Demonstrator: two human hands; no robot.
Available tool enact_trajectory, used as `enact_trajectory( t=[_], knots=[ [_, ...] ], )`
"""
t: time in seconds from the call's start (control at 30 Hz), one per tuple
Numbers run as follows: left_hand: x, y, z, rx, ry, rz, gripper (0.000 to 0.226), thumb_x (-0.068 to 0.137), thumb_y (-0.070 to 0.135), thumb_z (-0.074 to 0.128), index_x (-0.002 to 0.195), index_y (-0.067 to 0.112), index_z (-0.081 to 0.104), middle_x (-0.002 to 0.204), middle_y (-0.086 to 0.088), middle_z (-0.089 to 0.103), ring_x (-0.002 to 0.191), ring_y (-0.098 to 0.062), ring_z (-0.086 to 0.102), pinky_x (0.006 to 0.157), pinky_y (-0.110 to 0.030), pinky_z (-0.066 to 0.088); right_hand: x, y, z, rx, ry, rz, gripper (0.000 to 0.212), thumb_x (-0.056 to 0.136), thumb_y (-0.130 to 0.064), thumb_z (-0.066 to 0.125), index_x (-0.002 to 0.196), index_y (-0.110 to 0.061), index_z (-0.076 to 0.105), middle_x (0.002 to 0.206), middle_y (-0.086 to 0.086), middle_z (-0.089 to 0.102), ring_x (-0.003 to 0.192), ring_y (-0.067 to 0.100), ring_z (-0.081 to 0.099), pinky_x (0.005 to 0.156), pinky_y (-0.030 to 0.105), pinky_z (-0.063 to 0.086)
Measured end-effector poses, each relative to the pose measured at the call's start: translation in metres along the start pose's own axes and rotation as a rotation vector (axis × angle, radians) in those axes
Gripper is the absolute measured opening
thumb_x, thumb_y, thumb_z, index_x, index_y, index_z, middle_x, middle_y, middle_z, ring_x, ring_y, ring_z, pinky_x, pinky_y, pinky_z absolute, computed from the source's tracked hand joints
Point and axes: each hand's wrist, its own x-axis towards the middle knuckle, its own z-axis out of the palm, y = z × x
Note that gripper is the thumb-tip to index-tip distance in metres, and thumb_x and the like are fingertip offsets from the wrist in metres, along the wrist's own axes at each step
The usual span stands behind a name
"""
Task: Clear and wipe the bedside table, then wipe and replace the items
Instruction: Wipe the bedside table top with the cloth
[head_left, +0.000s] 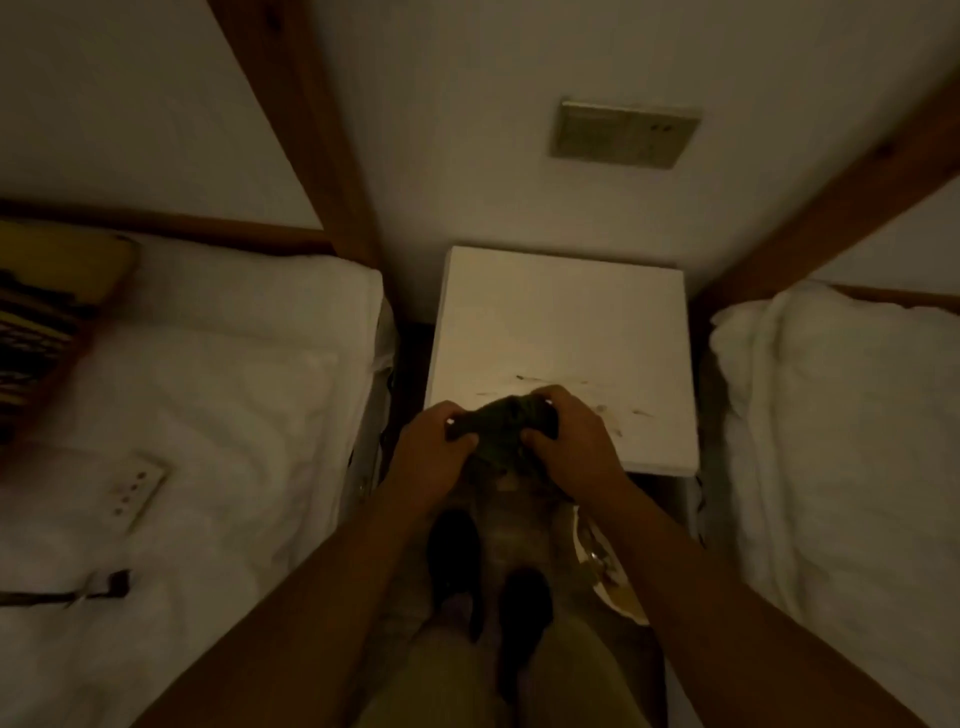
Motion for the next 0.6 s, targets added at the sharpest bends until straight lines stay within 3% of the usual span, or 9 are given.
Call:
enact_trajectory(
  t=[0.1, 0.27, 0.37, 0.47, 0.53, 0.6],
  knots=[
    [0.070, -0.013, 0.008, -0.047, 0.021, -0.066, 0.016, 0.089, 0.013, 0.061, 0.105, 0.009, 0.061, 0.096, -0.008, 0.063, 0.089, -0.022, 0.062, 0.082, -0.037, 0.053, 0.078, 0.018, 0.015, -0.033, 0.015, -0.032, 0.042, 0.086, -0.018, 0.066, 0.126, -0.014, 0.053, 0.114, 0.012, 0.059, 0.103, 0.025, 0.057, 0.085, 0.032, 0.044],
    [0.147, -0.047, 0.018, -0.038, 0.083, -0.107, 0.021, 0.091, 0.017, 0.059, 0.109, 0.006, 0.059, 0.097, -0.008, 0.063, 0.087, -0.019, 0.060, 0.073, -0.026, 0.047, 0.176, 0.036, 0.045, -0.134, 0.026, -0.195, 0.044, 0.088, -0.018, 0.064, 0.130, -0.013, 0.050, 0.118, 0.014, 0.056, 0.101, 0.025, 0.057, 0.082, 0.033, 0.047],
    [0.159, -0.075, 0.024, -0.005, 0.113, -0.181, 0.025, 0.091, 0.018, 0.059, 0.112, 0.005, 0.057, 0.097, -0.008, 0.059, 0.087, -0.018, 0.057, 0.077, -0.029, 0.048, 0.207, 0.040, 0.070, -0.277, 0.084, -0.273, 0.045, 0.090, -0.021, 0.062, 0.132, -0.013, 0.051, 0.129, 0.014, 0.052, 0.114, 0.029, 0.052, 0.091, 0.036, 0.044],
    [0.138, -0.102, 0.042, -0.018, 0.127, -0.264, 0.025, 0.094, 0.020, 0.056, 0.115, 0.006, 0.053, 0.098, -0.005, 0.059, 0.089, -0.017, 0.058, 0.077, -0.028, 0.049, 0.203, 0.038, 0.113, -0.475, 0.094, -0.267, 0.052, 0.093, -0.037, 0.053, 0.138, -0.012, 0.045, 0.148, 0.018, 0.037, 0.136, 0.036, 0.032, 0.114, 0.049, 0.025],
    [0.116, -0.118, 0.054, -0.008, 0.106, -0.281, 0.017, 0.095, 0.022, 0.054, 0.105, 0.009, 0.055, 0.090, 0.000, 0.059, 0.080, -0.014, 0.058, 0.066, -0.019, 0.044, 0.190, 0.034, 0.144, -0.511, 0.068, -0.232, 0.064, 0.095, -0.045, 0.046, 0.147, -0.010, 0.032, 0.157, 0.022, 0.020, 0.145, 0.039, 0.015, 0.119, 0.055, 0.008],
    [0.099, -0.132, 0.061, -0.011, 0.088, -0.316, 0.018, 0.096, 0.023, 0.053, 0.094, 0.005, 0.057, 0.085, -0.009, 0.062, 0.074, -0.022, 0.060, 0.062, -0.023, 0.046, 0.175, 0.030, 0.171, -0.532, 0.078, -0.215, 0.076, 0.094, -0.052, 0.043, 0.151, -0.008, 0.020, 0.159, 0.024, 0.007, 0.147, 0.041, 0.004, 0.118, 0.057, 0.000]
  ],
)
